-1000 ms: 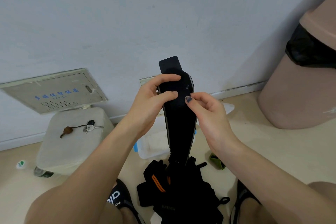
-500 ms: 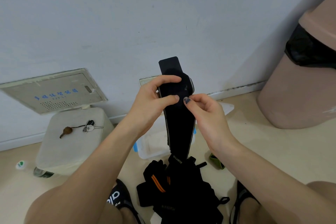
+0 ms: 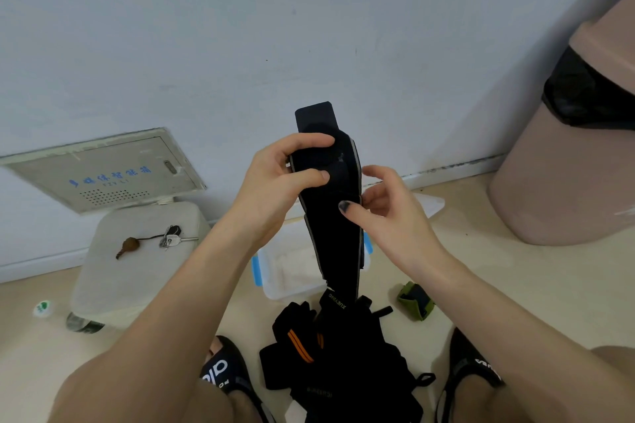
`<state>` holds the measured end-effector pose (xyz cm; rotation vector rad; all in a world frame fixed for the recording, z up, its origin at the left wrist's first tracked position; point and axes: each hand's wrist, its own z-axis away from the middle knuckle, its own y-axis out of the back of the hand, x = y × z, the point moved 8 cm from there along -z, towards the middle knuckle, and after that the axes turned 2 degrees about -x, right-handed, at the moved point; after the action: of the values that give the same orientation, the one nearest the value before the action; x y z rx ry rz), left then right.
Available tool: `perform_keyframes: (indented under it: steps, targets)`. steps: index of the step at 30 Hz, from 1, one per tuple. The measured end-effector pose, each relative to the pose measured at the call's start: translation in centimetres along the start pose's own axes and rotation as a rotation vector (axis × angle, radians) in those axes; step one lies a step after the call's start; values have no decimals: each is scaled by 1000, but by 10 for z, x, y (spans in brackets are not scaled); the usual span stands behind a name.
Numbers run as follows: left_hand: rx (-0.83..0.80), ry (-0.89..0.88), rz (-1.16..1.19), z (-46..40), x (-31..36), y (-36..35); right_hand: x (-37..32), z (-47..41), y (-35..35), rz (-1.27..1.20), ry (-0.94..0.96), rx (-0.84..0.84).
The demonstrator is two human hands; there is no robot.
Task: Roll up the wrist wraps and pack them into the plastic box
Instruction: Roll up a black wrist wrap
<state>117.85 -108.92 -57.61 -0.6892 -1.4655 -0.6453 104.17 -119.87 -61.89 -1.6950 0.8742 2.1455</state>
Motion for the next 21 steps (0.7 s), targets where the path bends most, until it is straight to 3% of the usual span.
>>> perform_keyframes:
  steps: [4,11,21]
  targets:
    - [22,-14,14,1,3,2,-7,-3,-1,108,81,-30]
    - [94,-60,124,4,4,1,-17,3,-15,-131,123,-117]
    - [172,-75,-42,14,-11,-22,-11,8,-18,-328,45,-55]
